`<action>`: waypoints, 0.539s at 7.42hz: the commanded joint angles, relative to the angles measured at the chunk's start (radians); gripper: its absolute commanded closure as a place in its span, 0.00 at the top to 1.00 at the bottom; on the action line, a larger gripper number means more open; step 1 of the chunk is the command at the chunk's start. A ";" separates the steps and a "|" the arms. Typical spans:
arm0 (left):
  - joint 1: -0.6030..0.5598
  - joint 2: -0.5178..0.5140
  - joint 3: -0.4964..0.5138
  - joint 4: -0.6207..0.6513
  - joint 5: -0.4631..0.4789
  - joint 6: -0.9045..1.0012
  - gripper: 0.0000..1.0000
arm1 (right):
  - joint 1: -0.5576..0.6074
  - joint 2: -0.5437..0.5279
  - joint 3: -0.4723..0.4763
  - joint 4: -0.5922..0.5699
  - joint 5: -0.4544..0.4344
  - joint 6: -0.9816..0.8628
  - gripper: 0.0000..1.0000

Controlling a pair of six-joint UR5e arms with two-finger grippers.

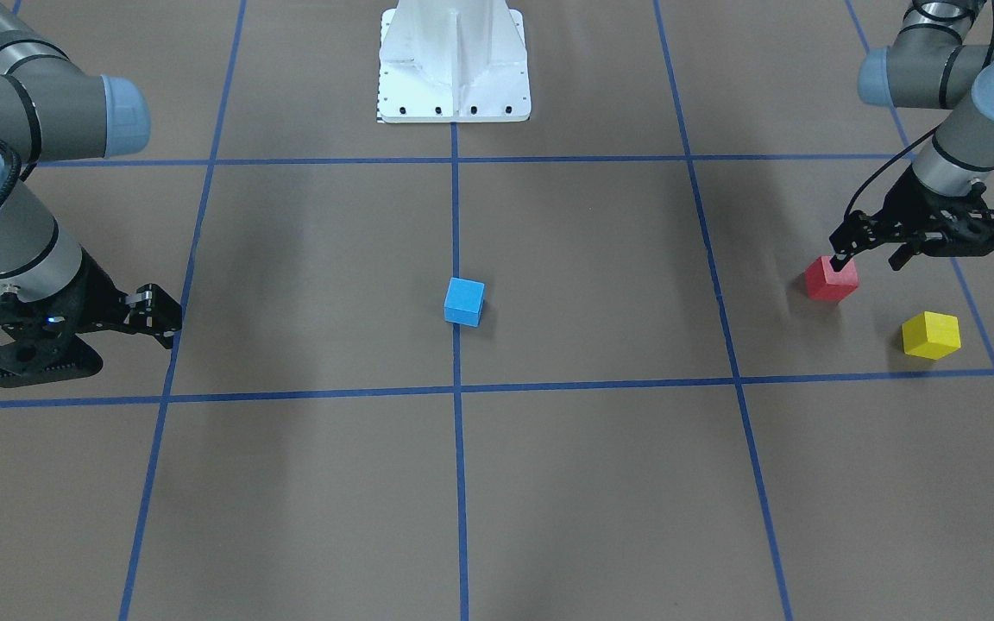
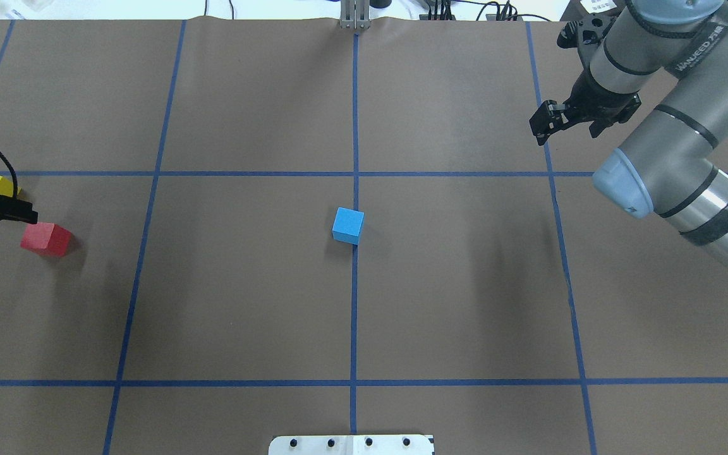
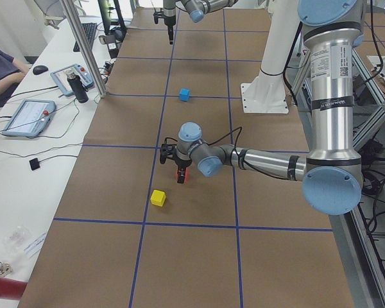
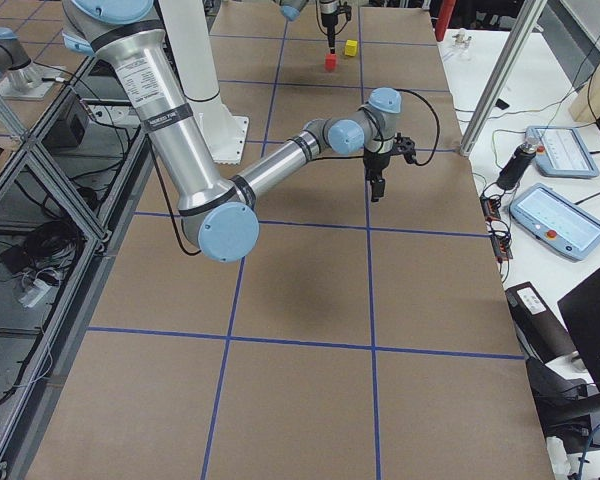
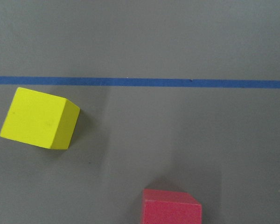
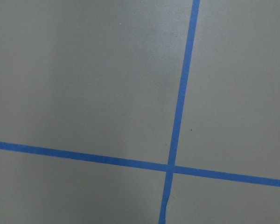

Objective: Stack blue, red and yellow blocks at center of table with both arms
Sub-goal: 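Open the right gripper and withdraw it while the left gripper reaches toward the red cube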

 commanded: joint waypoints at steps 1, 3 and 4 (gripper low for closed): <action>0.017 -0.015 0.019 -0.028 0.001 -0.031 1.00 | 0.006 -0.006 -0.001 -0.001 0.000 -0.005 0.99; 0.021 -0.030 0.017 -0.020 -0.003 -0.039 1.00 | 0.013 -0.020 -0.003 -0.001 0.000 -0.019 0.99; 0.023 -0.030 0.019 -0.020 0.002 -0.037 1.00 | 0.011 -0.023 -0.004 -0.001 0.000 -0.019 0.99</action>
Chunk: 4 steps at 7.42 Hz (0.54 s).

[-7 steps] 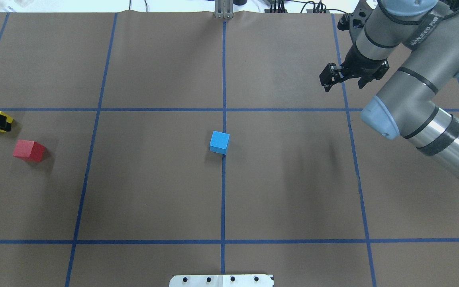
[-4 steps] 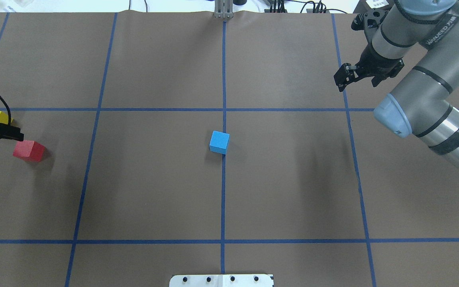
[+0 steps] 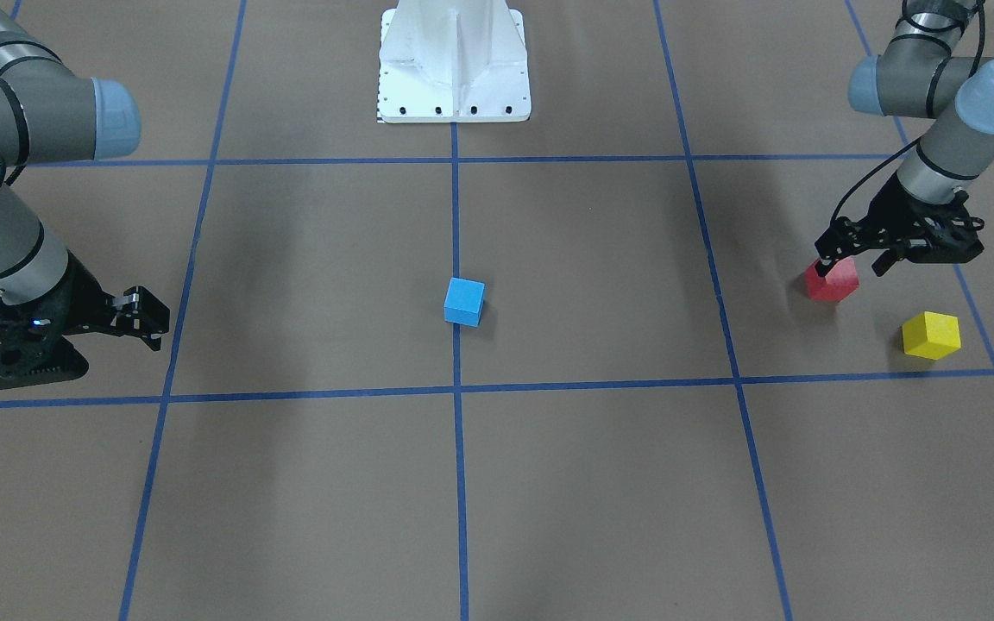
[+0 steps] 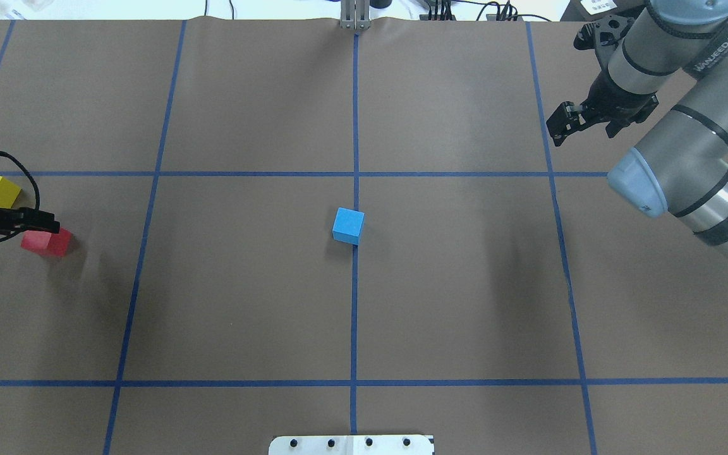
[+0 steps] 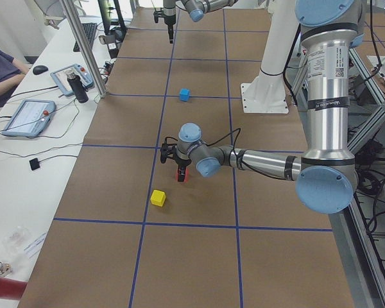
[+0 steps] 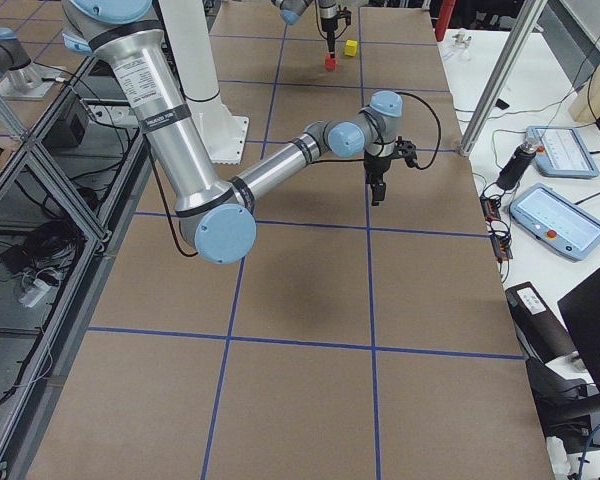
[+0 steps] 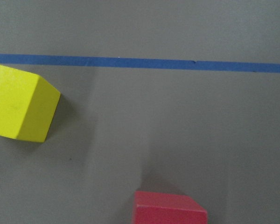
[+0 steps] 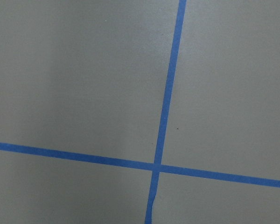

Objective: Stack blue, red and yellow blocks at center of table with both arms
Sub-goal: 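Lower the left gripper and grasp the red cube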

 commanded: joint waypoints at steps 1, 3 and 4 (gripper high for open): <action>0.010 -0.004 0.005 0.001 0.005 0.000 1.00 | 0.000 -0.009 -0.003 0.001 -0.002 -0.004 0.99; 0.041 -0.004 0.010 0.003 0.007 0.000 1.00 | -0.001 -0.009 -0.008 0.001 -0.005 -0.001 0.99; 0.044 -0.007 0.020 0.003 0.007 0.001 0.91 | 0.000 -0.009 -0.009 0.001 0.001 -0.001 0.99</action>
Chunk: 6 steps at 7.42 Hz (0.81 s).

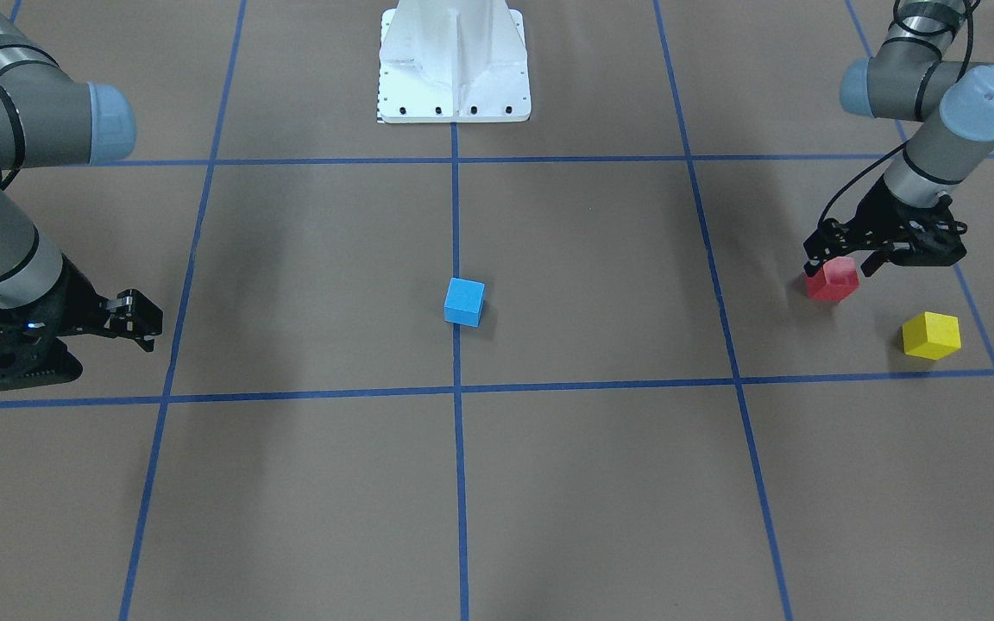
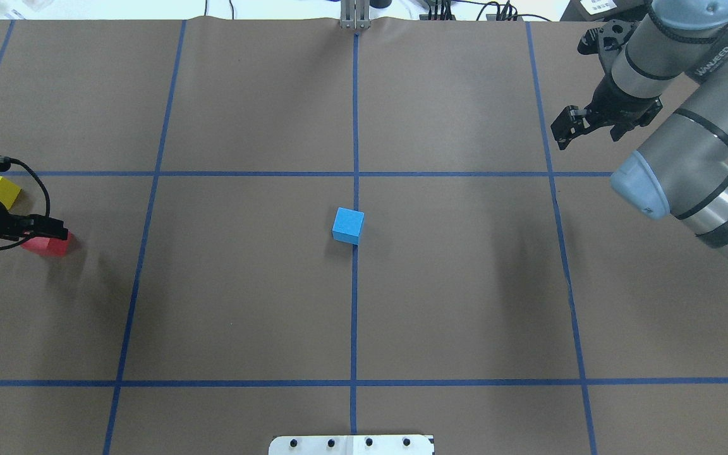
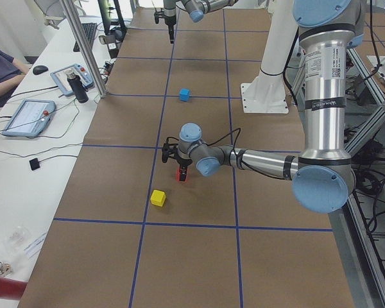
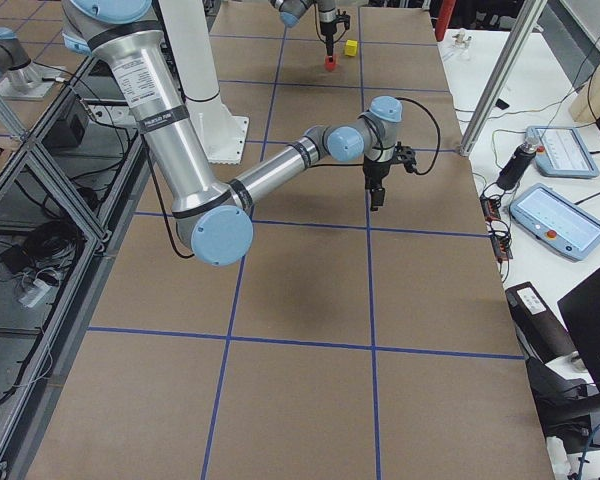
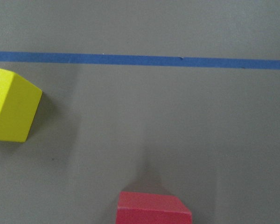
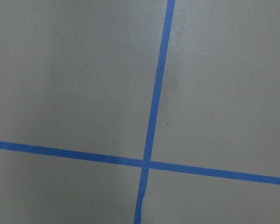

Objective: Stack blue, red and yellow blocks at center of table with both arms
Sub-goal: 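Lower the left gripper and grasp the red cube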

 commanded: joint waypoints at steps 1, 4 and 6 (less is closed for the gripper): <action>0.010 -0.014 0.016 0.003 0.001 0.001 0.86 | 0.000 0.000 -0.002 0.002 0.024 0.001 0.99; 0.008 -0.025 0.025 0.008 -0.001 0.001 0.11 | -0.001 0.003 -0.004 0.002 0.027 0.008 0.99; 0.003 -0.115 -0.079 0.248 -0.009 0.001 0.00 | -0.001 0.004 -0.004 0.002 0.028 0.008 0.99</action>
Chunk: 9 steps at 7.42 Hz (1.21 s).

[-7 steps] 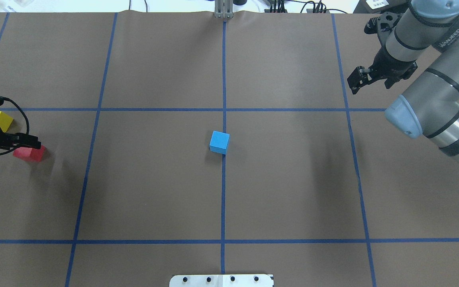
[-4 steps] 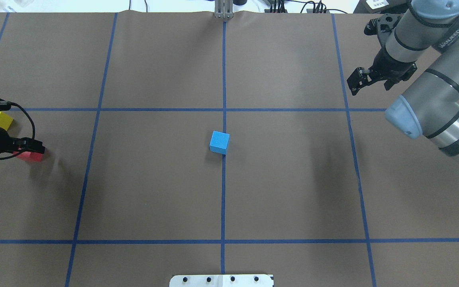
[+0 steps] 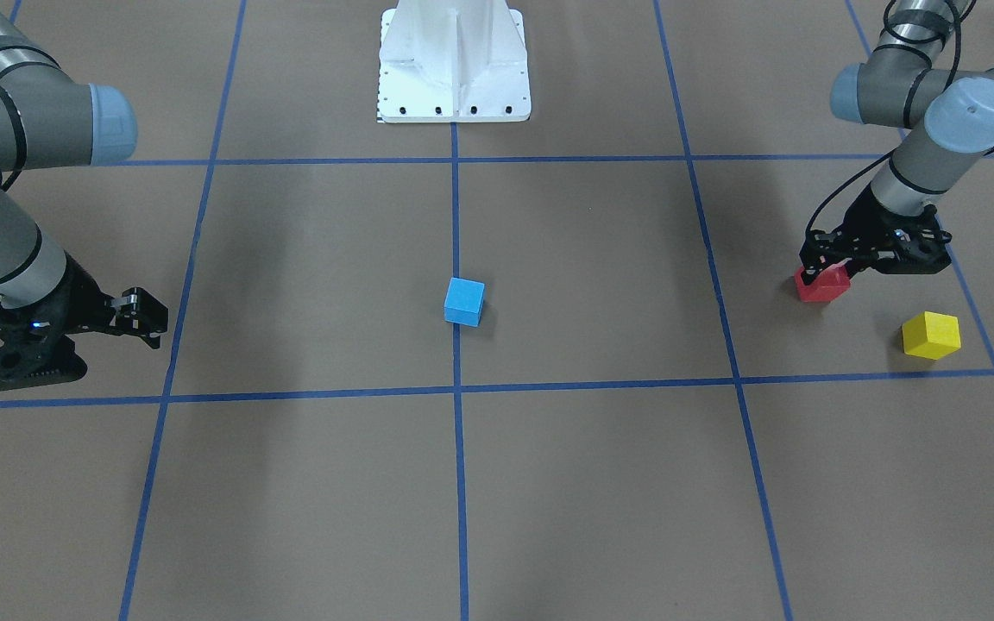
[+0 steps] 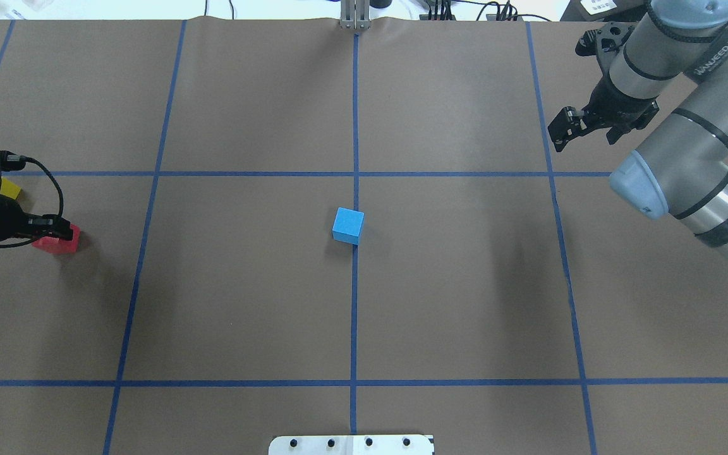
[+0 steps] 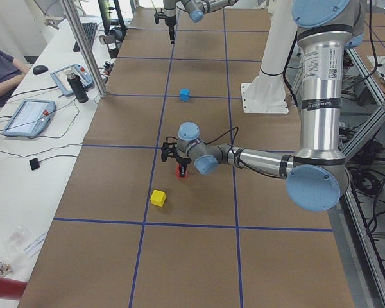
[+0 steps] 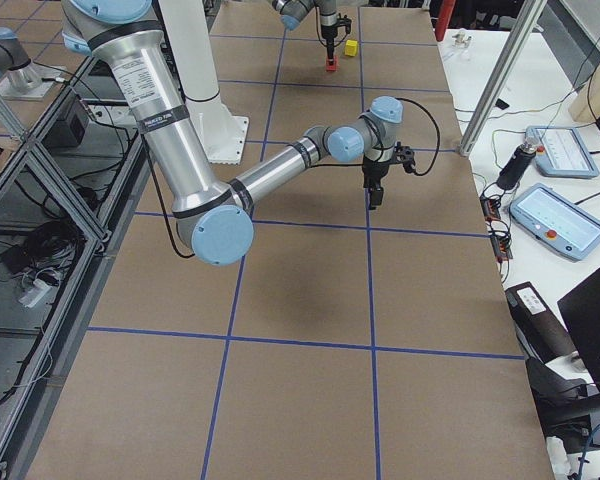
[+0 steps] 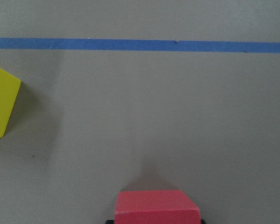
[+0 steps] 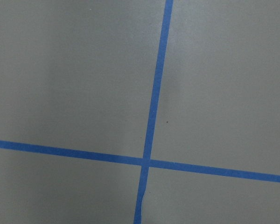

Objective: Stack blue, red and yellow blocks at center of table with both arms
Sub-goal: 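Lower the left gripper and grasp the red cube, then carry the red cube with the left gripper over the blue cube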

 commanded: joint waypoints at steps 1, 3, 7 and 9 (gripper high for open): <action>-0.004 -0.188 -0.152 0.420 -0.002 0.002 0.00 | 0.000 0.001 0.000 0.000 0.012 -0.003 0.99; 0.014 -0.479 -0.193 0.777 0.000 -0.004 0.00 | 0.012 -0.001 -0.002 0.000 0.014 -0.011 0.99; 0.157 -0.889 0.044 0.875 -0.007 -0.150 0.00 | 0.064 -0.019 -0.002 0.000 0.041 -0.047 0.99; 0.220 -0.970 0.158 0.813 -0.001 -0.124 0.00 | 0.106 -0.047 -0.003 0.000 0.067 -0.084 0.99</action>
